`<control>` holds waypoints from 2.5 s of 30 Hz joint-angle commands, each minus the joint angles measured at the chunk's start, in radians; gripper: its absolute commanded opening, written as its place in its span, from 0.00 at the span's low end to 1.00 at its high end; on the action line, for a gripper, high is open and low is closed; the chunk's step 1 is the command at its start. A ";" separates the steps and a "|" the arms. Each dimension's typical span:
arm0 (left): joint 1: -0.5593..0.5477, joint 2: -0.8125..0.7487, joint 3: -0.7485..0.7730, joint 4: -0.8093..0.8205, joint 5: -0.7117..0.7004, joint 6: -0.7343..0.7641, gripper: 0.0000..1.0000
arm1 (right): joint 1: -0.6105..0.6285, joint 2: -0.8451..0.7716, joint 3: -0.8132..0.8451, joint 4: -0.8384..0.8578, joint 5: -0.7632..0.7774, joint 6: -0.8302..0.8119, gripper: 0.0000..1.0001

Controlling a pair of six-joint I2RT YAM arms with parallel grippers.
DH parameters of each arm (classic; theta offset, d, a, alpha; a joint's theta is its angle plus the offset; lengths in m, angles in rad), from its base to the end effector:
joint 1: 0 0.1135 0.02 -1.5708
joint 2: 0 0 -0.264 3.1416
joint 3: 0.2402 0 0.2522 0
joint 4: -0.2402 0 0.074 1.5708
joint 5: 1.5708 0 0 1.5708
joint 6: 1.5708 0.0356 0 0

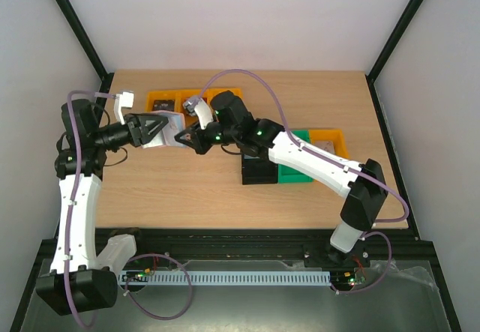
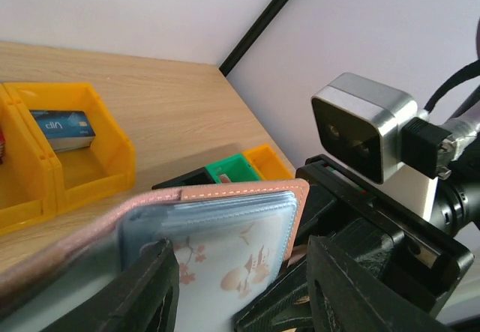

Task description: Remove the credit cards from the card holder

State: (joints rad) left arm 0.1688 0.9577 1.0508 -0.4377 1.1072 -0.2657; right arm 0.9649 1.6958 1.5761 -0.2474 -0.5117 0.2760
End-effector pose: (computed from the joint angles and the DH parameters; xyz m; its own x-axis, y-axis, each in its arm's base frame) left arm 0.1937 0.0007 0.3816 -0.5195 -0.2076 -0.8288 0.6409 0.5469 -0.5387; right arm 0.2142 0.3398 0.3681 -0.4629 -0.2509 -0.8502 -0.8843 0.1967 0.4234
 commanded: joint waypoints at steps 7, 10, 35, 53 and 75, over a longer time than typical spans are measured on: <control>0.004 -0.016 -0.032 0.001 0.005 -0.003 0.47 | -0.063 -0.113 -0.114 0.322 -0.357 0.114 0.02; 0.004 -0.022 -0.040 -0.001 0.013 0.000 0.47 | -0.065 -0.118 -0.120 0.350 -0.373 0.124 0.02; 0.017 -0.030 -0.065 0.057 0.166 -0.026 0.02 | -0.109 -0.075 -0.185 0.479 -0.471 0.179 0.13; 0.035 -0.031 -0.059 0.050 0.175 -0.021 0.02 | -0.150 -0.131 -0.242 0.504 -0.509 0.172 0.27; 0.007 -0.048 -0.081 -0.032 0.127 0.072 0.12 | -0.174 -0.139 -0.244 0.479 -0.514 0.158 0.02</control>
State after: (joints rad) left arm 0.1886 0.9245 1.0000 -0.4789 1.2575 -0.1696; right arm 0.7975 1.6020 1.3304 0.1547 -0.9924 0.4267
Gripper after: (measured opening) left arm 0.089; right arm 0.081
